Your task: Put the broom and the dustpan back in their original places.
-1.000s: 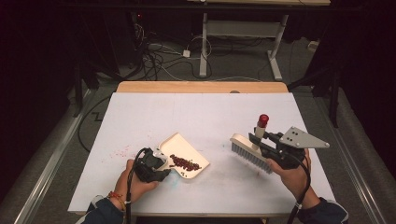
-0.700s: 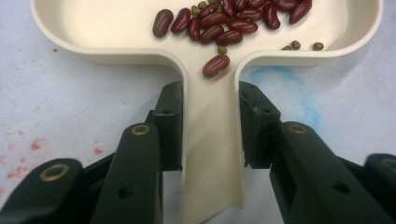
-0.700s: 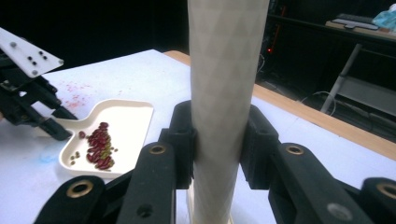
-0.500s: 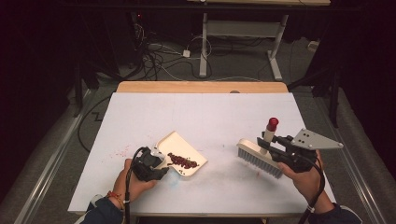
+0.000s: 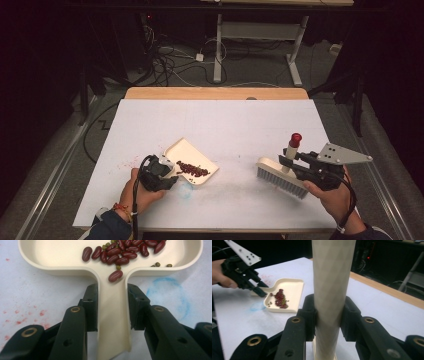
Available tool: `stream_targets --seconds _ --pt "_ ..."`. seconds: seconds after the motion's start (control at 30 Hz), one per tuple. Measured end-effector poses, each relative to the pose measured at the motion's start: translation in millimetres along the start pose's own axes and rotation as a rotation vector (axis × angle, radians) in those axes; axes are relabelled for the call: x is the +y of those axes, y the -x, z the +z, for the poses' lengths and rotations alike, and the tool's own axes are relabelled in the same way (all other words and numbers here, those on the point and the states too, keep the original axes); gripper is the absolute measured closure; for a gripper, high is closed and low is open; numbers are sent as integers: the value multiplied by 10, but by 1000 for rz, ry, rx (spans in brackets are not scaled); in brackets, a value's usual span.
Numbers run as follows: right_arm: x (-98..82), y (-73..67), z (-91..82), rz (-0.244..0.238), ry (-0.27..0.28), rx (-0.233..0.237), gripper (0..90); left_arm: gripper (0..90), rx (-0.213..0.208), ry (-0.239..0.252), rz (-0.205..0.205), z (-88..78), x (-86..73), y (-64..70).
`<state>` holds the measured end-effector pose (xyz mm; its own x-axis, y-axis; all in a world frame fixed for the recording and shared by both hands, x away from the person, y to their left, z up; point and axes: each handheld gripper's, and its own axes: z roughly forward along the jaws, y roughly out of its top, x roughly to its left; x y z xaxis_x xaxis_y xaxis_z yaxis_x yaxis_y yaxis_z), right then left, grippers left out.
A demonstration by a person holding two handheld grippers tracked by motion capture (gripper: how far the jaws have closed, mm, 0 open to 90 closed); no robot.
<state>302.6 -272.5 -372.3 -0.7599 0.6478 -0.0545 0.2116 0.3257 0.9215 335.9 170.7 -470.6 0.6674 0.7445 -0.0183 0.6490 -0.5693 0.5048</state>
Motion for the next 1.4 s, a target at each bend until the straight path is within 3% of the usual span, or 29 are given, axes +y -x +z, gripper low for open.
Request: stream_targets --seconds 0.2,0.53,0.87,1.13,1.3,1.4 --pt "10 -65 -62 -16 0 57 700 636 12 14 -25 -10 -17 -32" --pt "17 -101 -108 -25 3 105 699 636 51 38 -91 -5 -45 -145" --pt "10 -81 -92 -11 -22 106 699 635 118 56 -190 -17 -97 -336" --pt "-10 80 25 5 -82 91 698 635 179 66 -308 -4 -123 -484" --pt "-24 286 94 44 -87 65 698 633 200 71 -322 42 -74 -453" --pt "7 405 147 48 -100 54 692 596 189 85 -338 75 -44 -420"
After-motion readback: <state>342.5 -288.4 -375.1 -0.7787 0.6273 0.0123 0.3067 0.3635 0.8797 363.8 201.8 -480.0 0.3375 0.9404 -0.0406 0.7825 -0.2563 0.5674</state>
